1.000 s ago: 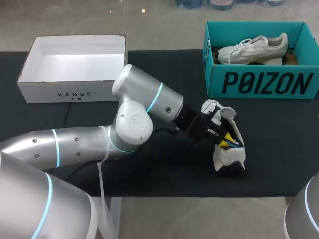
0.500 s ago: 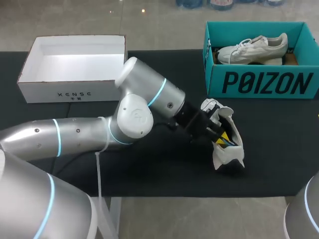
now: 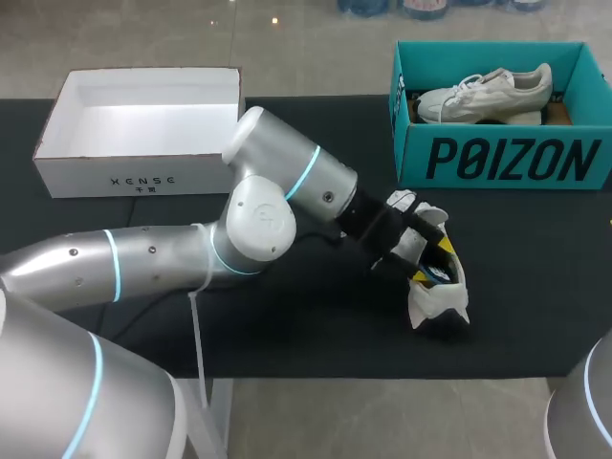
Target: Take the shoe out of the shoebox, open the shoe tongue, remove and reinsert the insole, then place the shoe into the shoebox
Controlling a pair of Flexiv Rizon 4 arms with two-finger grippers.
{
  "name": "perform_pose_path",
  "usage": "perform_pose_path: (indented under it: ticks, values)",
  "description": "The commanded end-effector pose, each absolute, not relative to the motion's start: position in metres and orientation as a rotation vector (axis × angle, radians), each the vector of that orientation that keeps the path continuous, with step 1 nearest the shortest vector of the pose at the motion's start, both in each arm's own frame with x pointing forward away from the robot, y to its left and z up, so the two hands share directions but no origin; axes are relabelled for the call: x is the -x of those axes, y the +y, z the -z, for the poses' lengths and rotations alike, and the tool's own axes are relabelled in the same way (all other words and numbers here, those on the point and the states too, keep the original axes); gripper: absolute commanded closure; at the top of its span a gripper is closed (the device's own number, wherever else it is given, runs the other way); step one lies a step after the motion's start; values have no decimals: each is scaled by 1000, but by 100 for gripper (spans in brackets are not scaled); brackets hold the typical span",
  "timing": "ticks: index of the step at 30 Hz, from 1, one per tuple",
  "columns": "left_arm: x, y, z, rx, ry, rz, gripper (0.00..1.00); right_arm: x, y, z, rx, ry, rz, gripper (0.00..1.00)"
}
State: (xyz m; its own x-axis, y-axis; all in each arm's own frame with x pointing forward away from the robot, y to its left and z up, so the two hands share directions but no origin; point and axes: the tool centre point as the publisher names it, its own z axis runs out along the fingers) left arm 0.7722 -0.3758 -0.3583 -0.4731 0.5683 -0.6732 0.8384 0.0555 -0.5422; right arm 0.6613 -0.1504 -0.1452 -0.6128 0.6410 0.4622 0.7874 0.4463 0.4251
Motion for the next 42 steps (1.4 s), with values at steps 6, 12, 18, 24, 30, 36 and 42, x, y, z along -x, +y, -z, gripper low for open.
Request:
perform_pose_path:
  ticks: [6,12,18,24,30,36,42]
  values:
    - [-763,-353,320,-1549,2162,1344,0,-662,-150,145,1242,-2465,907,0]
    - [-755,-342,314,-1648,2407,1166,0,-662,-150,145,1242,-2465,907,0]
    - [-749,-331,317,-1626,2597,1002,0,-662,-150,145,1242,-2465,907,0]
    - [-749,-331,317,-1626,2597,1002,0,-662,-150,145,1242,-2465,907,0]
    - [-749,-331,317,-1626,2597,1002,0,-662,-150,145,1242,-2465,907,0]
    - [-747,-335,314,-1663,2602,832,0,-662,-150,145,1242,-2465,907,0]
    - [-749,-349,306,-1728,2611,446,0,-662,-150,145,1242,-2465,907,0]
